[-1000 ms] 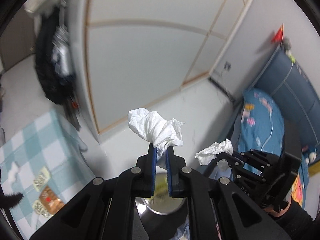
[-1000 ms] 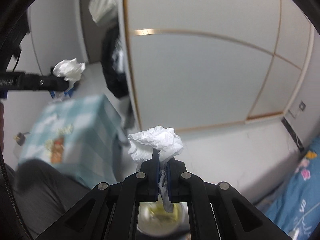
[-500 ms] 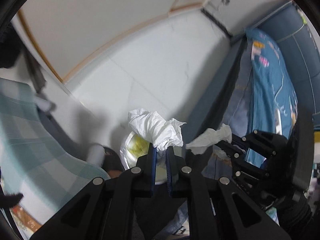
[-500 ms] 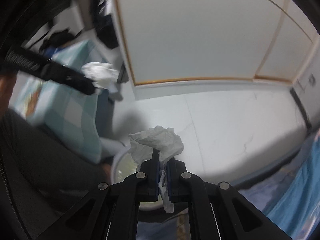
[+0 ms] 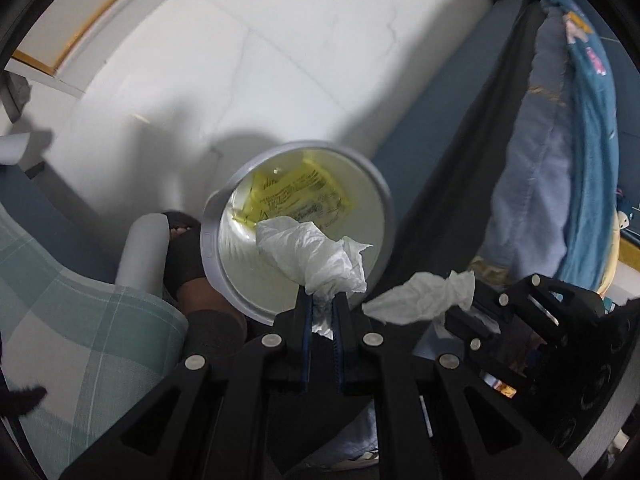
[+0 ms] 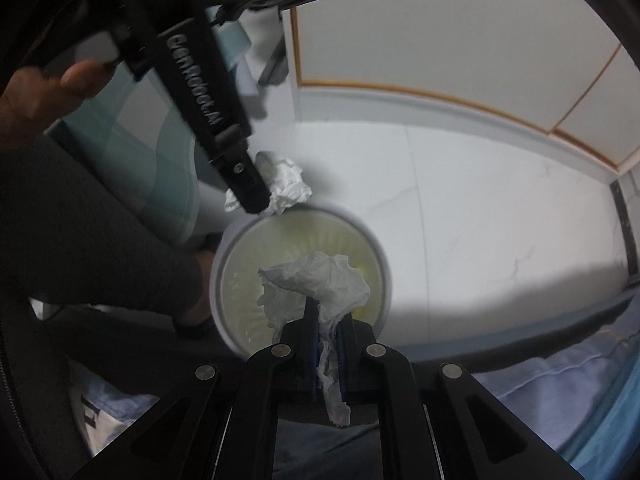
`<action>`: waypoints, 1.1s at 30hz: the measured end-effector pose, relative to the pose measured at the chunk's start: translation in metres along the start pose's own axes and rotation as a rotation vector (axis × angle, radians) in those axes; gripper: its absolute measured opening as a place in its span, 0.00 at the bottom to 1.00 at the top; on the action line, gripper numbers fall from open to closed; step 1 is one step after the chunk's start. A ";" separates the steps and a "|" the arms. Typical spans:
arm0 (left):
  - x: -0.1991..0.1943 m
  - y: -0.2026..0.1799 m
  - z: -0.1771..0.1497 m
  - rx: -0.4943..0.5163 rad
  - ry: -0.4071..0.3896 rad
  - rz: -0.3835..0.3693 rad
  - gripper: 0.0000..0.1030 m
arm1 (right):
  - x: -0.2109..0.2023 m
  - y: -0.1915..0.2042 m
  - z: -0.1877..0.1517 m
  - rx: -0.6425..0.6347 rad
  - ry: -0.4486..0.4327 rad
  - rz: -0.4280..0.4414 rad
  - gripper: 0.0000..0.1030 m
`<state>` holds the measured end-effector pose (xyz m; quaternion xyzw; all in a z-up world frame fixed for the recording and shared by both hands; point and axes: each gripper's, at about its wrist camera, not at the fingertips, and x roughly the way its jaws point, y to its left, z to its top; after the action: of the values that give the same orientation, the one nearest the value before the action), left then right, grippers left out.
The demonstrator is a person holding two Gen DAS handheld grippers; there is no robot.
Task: Collect trash
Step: 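Open both grippers to drop the tissues into the bin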
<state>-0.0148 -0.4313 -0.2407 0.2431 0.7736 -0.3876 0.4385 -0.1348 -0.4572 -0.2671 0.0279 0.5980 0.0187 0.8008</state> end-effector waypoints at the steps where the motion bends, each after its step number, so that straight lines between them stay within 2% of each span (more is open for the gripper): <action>1: 0.004 0.001 0.002 -0.005 0.010 0.004 0.05 | 0.004 0.001 0.000 -0.005 0.015 0.010 0.08; 6: 0.018 0.007 0.015 -0.027 0.065 -0.031 0.05 | 0.012 0.000 -0.001 -0.016 0.044 0.043 0.09; 9: 0.027 0.009 0.019 -0.021 0.084 -0.017 0.05 | 0.020 0.007 -0.002 -0.053 0.073 0.032 0.09; 14: 0.032 0.011 0.023 -0.021 0.090 -0.009 0.07 | 0.027 0.017 0.002 -0.098 0.096 0.021 0.20; 15: 0.034 0.013 0.023 -0.023 0.087 -0.006 0.10 | 0.028 0.018 0.003 -0.099 0.097 0.025 0.22; 17: 0.033 0.016 0.023 -0.033 0.080 -0.015 0.18 | 0.029 0.019 0.005 -0.100 0.097 0.027 0.32; 19: 0.034 0.019 0.024 -0.047 0.081 -0.016 0.33 | 0.031 0.023 0.006 -0.105 0.100 0.026 0.38; 24: 0.031 0.018 0.023 -0.054 0.074 -0.015 0.36 | 0.032 0.019 0.009 -0.095 0.101 0.019 0.42; 28: 0.032 0.020 0.023 -0.074 0.076 -0.026 0.56 | 0.030 0.014 0.009 -0.066 0.093 0.009 0.50; 33: 0.028 0.018 0.022 -0.073 0.057 -0.020 0.58 | 0.024 0.012 0.007 -0.051 0.080 0.013 0.52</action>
<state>-0.0047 -0.4377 -0.2789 0.2300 0.8018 -0.3565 0.4208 -0.1214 -0.4440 -0.2869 0.0107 0.6286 0.0404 0.7766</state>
